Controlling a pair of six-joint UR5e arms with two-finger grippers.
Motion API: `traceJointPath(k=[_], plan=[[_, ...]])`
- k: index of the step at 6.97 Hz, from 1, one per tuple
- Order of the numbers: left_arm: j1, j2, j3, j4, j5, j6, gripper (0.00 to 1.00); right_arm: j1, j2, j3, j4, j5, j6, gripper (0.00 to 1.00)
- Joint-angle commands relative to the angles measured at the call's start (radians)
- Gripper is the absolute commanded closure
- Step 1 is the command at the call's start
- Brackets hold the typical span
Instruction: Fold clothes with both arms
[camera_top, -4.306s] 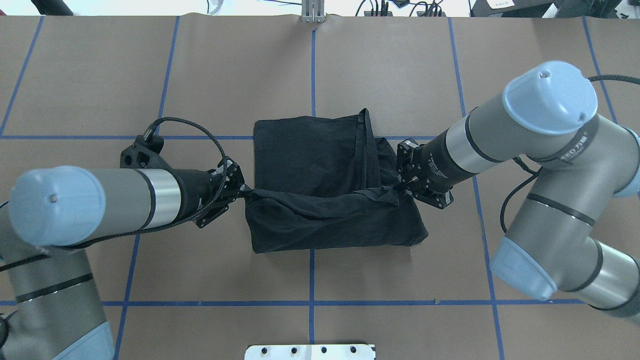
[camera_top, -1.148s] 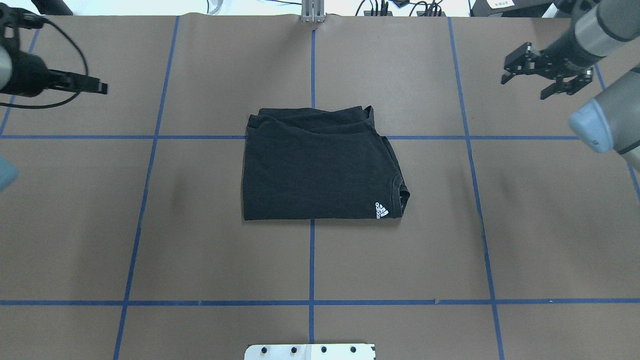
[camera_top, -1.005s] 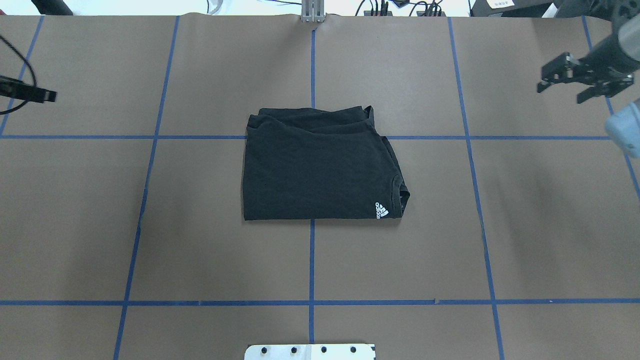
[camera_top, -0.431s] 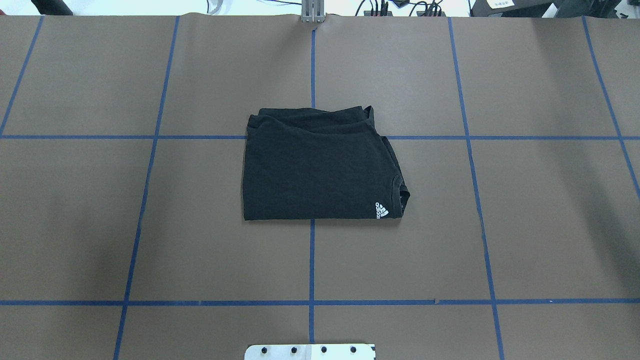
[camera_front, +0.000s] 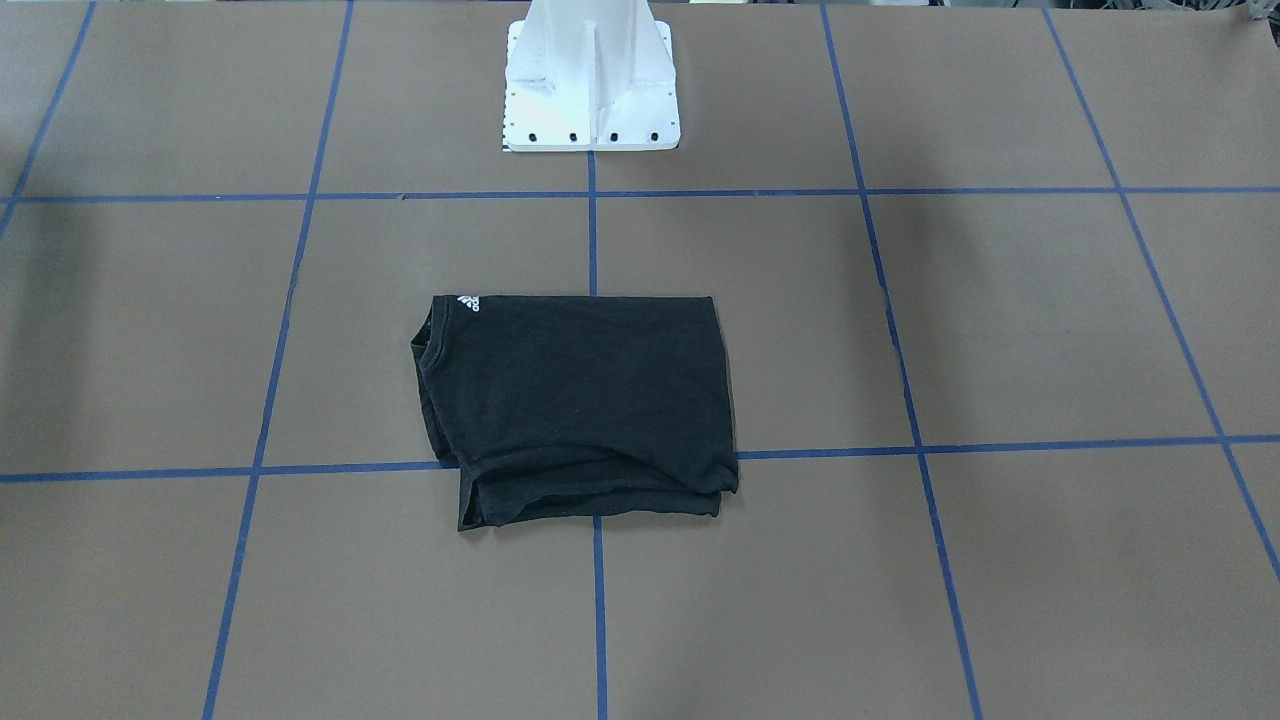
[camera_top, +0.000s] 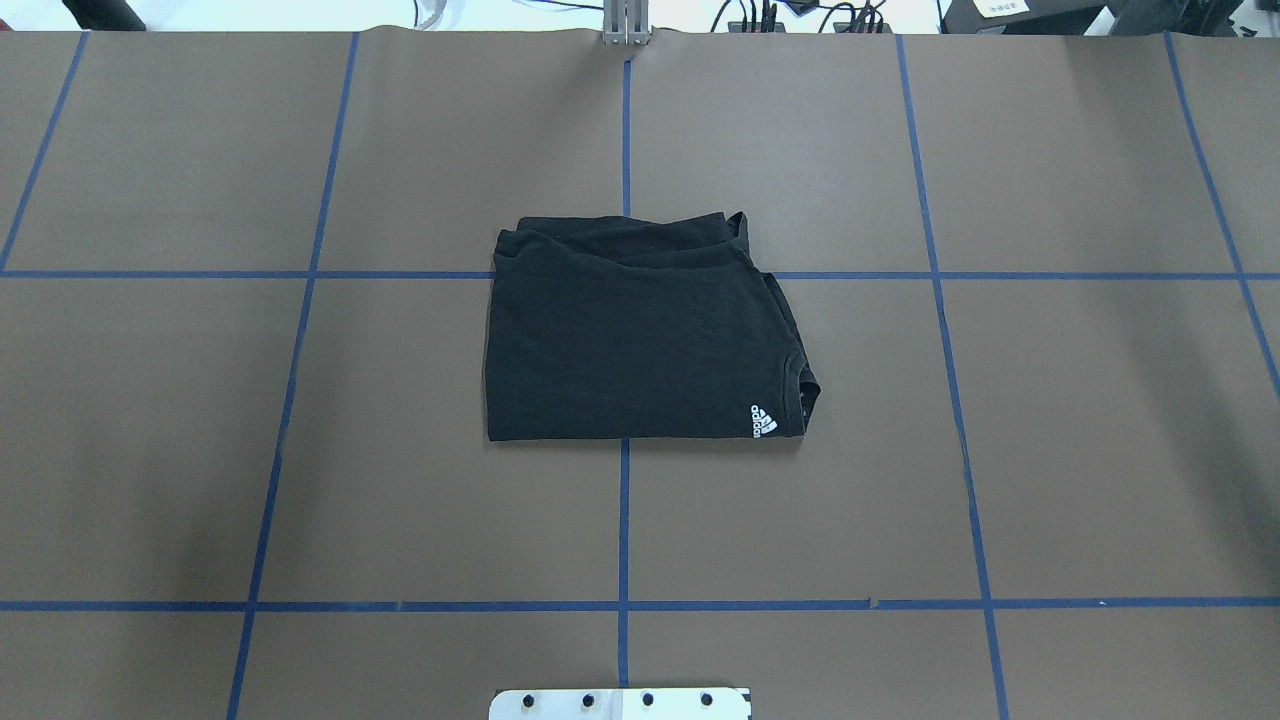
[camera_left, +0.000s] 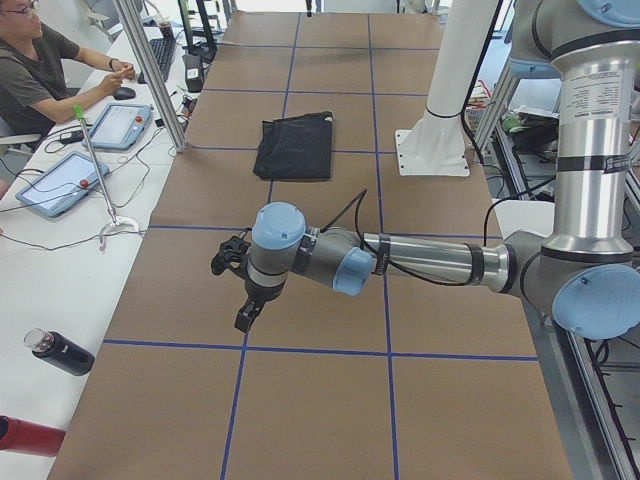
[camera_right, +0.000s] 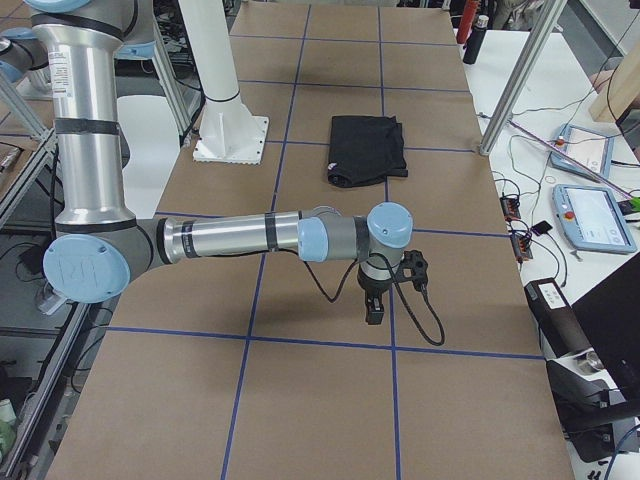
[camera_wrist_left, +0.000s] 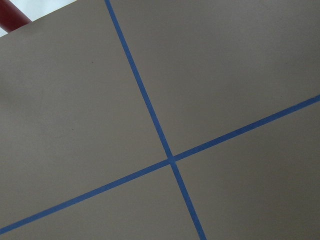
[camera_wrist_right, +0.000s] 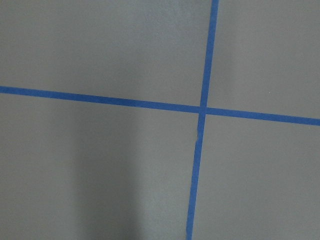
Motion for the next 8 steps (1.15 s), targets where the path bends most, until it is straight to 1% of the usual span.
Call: traceJointPath(k=[1,2,3,6,8], plan=[[0.005,-0.03,0.036,-0.01,-0.003,-0.128,0.0,0.004,-0.036,0.101,-0.071,0.001,-0.007,0.0],[0.008,-0.04,0.046,-0.007,-0.005,-0.13,0.0,0.002,-0.039,0.093,-0.073,0.001,0.0,0.0],[0.01,-0.049,0.037,-0.008,-0.005,-0.13,0.0,0.004,-0.036,0.103,-0.07,0.01,0.001,0.0],[0.011,-0.027,0.025,0.004,-0.005,-0.132,0.0,0.001,-0.036,0.1,-0.059,-0.003,0.005,0.0],[0.017,-0.014,0.031,0.005,-0.035,-0.133,0.0,0.001,-0.035,0.093,-0.059,-0.002,0.007,0.0]])
